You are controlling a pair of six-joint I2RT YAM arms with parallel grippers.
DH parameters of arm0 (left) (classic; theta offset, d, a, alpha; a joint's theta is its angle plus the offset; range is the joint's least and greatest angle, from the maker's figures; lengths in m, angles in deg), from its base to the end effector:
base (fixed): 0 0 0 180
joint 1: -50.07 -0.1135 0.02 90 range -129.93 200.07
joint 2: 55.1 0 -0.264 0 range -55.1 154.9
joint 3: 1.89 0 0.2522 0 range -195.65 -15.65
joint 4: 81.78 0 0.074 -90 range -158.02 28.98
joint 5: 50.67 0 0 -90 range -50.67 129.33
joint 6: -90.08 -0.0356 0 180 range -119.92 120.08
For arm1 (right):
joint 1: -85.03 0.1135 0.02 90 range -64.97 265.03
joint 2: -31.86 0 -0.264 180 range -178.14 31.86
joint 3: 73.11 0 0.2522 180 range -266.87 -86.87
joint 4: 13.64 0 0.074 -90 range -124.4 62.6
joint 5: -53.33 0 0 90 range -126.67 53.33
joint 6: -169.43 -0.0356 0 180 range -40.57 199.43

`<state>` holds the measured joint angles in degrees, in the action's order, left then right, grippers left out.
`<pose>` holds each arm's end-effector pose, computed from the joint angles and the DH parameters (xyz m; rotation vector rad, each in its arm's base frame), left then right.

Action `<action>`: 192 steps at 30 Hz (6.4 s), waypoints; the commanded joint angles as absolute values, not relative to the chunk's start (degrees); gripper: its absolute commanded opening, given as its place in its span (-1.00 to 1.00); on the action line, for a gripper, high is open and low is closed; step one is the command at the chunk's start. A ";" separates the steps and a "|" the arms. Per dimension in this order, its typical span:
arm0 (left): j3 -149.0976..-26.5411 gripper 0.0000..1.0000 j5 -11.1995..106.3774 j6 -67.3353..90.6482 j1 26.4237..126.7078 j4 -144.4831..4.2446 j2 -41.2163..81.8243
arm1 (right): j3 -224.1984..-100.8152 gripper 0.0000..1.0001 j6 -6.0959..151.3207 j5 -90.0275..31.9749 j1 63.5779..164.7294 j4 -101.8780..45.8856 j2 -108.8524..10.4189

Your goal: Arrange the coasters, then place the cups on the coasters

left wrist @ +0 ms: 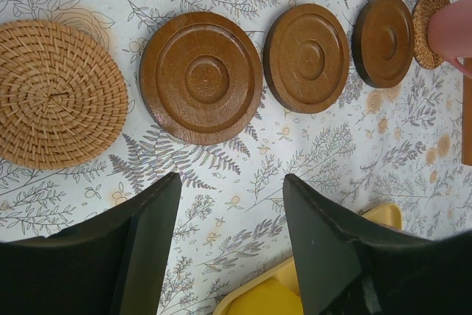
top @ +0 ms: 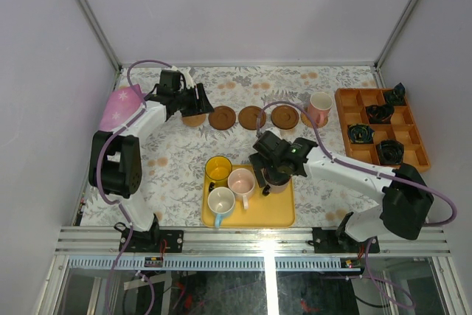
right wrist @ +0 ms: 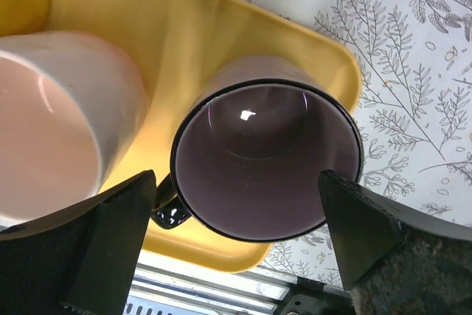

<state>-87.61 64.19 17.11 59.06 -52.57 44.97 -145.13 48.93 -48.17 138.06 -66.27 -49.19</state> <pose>0.3804 -0.0753 0.2377 0.0568 2.3564 -0.7306 0.1739 0.2192 0.2389 -0.4484 2.5939 0.2449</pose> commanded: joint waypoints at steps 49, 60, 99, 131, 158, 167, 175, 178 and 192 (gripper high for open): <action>-87.26 0.16 66.49 17.11 59.37 -54.24 46.75 | -139.78 -1.00 28.98 -66.59 135.32 -78.28 -42.57; -87.48 0.15 65.51 16.91 59.38 -53.61 46.80 | -141.22 -0.99 38.41 -61.87 132.36 -69.72 -46.50; -89.51 0.17 64.93 16.52 59.43 -52.72 50.24 | -151.60 -0.08 52.14 -62.85 128.60 -57.76 -54.08; -90.24 0.18 64.86 16.29 59.38 -51.80 50.70 | -137.84 0.99 45.15 -48.56 141.00 -60.45 -36.73; -90.88 0.21 65.78 16.51 59.43 -52.09 52.83 | -137.60 0.98 42.44 -53.53 141.72 -68.47 -44.85; -90.30 0.22 65.83 16.48 59.38 -52.19 52.47 | -138.28 0.60 44.98 -50.79 141.77 -65.46 -45.48; -89.96 0.23 65.42 16.25 59.38 -51.90 52.15 | -137.83 0.08 45.06 -48.13 141.72 -62.18 -48.39; -90.05 0.23 65.29 16.16 59.38 -51.82 52.25 | -137.67 0.05 44.97 -47.73 141.75 -61.04 -48.97; -90.08 0.24 65.16 15.90 59.37 -51.61 52.89 | -137.46 -0.51 44.80 -48.06 141.72 -59.61 -51.41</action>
<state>-88.93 64.98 17.07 59.06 -51.55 52.31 -137.40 44.86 -46.75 141.63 -61.60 -50.18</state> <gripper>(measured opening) 0.619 0.322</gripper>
